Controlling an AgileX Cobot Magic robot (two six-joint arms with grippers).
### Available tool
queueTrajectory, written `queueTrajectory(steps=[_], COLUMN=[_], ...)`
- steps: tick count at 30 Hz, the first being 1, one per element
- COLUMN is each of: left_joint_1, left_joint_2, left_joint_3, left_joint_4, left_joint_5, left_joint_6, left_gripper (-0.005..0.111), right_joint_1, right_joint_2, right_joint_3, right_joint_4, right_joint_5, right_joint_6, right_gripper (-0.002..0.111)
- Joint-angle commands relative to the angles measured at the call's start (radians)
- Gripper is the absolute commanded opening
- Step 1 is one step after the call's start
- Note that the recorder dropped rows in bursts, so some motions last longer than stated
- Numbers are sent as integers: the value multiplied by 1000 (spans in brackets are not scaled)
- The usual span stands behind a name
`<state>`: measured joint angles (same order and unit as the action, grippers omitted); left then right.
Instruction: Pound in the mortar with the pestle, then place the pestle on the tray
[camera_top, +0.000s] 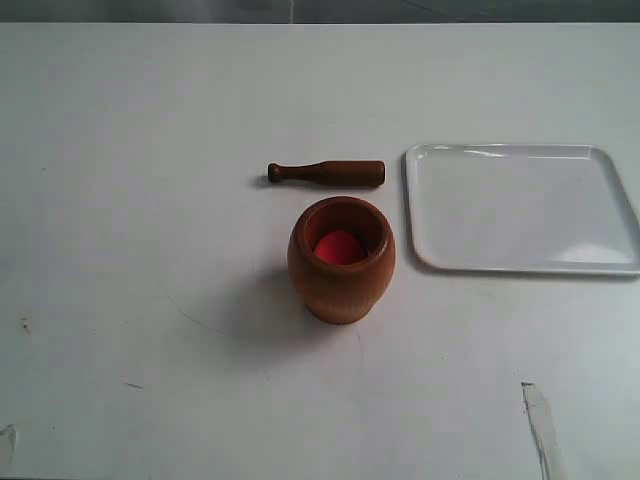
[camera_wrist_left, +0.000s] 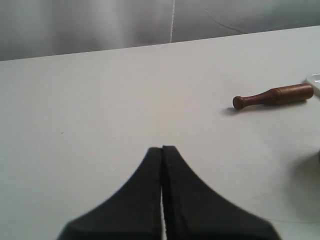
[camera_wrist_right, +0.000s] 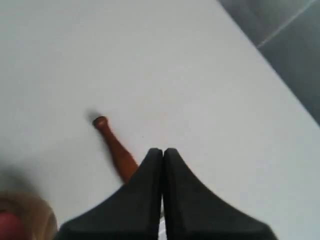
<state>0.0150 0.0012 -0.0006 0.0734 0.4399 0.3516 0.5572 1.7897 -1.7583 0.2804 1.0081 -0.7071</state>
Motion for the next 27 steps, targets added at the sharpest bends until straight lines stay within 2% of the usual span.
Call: queueTrajectory(steps=[1, 11, 17, 27], left_joint_1=[-8, -8, -8, -8], left_joint_2=[-1, -1, -1, -1], left_joint_3=[1, 1, 1, 1], left_joint_4=[-7, -7, -7, -7], left_joint_5=[-3, -3, -3, -3], left_joint_6=[-8, -8, -8, -8], left_gripper=[0, 0, 0, 0], right_joint_1=[13, 105, 121, 123], right_joint_2=[117, 358, 485, 601], right_joint_3=[-91, -278, -382, -391], right_joint_4=[94, -63, -60, -80], right_joint_5=[113, 213, 213, 213], right_joint_6=[-127, -135, -158, -164], right_gripper=[0, 0, 0, 0])
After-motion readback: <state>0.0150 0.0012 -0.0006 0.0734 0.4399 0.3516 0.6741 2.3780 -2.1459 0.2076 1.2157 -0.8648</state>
